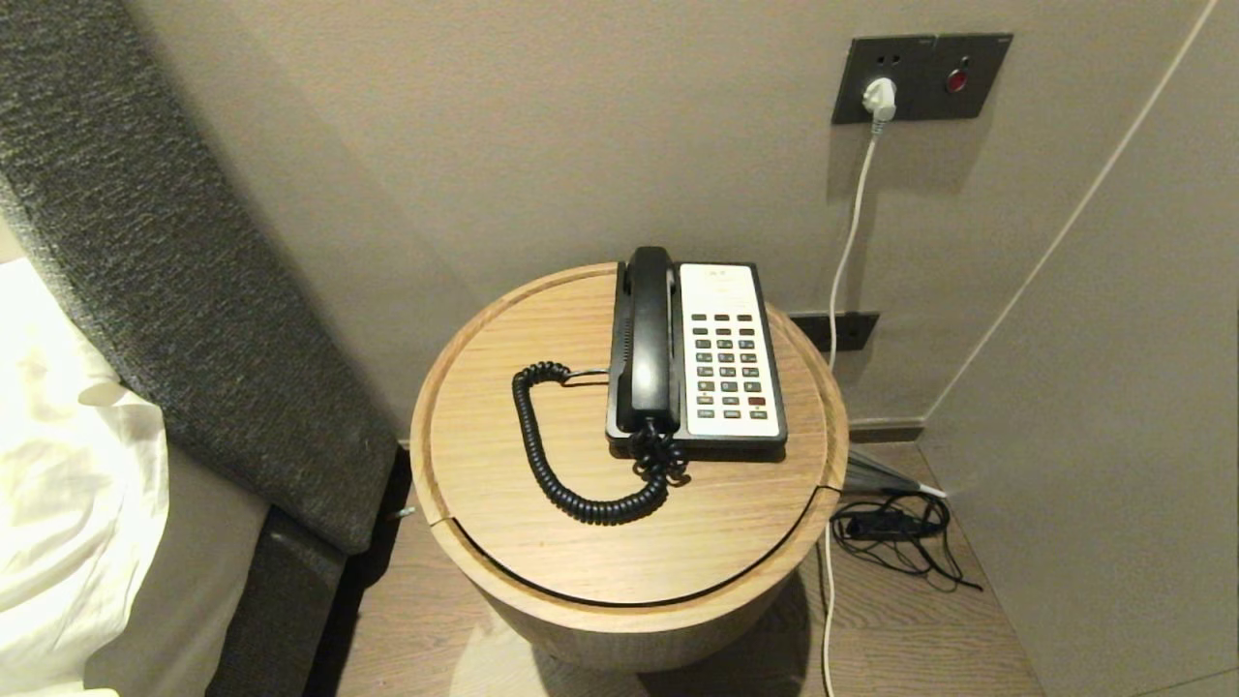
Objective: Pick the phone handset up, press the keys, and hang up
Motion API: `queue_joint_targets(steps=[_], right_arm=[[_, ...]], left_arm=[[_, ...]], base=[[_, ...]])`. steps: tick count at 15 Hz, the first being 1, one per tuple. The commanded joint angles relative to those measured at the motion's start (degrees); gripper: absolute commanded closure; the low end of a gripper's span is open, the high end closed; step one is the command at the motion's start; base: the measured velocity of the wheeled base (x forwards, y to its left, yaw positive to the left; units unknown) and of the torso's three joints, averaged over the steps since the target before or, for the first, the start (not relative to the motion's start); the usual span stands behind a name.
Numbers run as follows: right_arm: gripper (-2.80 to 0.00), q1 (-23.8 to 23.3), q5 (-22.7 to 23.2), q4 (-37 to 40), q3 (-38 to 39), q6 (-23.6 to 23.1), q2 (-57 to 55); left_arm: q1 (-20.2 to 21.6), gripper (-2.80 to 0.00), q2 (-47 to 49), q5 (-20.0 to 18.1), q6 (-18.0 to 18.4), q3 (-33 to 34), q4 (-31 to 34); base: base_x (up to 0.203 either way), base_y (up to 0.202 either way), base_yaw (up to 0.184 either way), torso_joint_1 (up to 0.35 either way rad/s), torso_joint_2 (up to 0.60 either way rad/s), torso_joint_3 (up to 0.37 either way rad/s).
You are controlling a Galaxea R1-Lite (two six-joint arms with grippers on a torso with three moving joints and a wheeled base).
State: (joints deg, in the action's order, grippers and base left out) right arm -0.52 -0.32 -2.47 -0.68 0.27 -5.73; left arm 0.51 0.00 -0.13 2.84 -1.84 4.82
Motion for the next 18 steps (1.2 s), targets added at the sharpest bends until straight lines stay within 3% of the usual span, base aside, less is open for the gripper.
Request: queue_joint_targets(steps=[1, 18], right_arm=[[0.00, 0.0, 0.3, 2.2, 0.7, -0.9, 0.0], [0.00, 0.0, 0.2, 2.1, 0.7, -0.9, 0.0]], left_arm=[[0.0, 0.00, 0.1, 0.0, 0.0, 0.1, 0.0], [0.0, 0.00, 0.1, 0.0, 0.1, 0.0, 0.0]], base=[[0.000, 0.000, 0.000, 0.000, 0.00, 0.000], [0.000, 0.000, 0.000, 0.000, 0.00, 0.000]])
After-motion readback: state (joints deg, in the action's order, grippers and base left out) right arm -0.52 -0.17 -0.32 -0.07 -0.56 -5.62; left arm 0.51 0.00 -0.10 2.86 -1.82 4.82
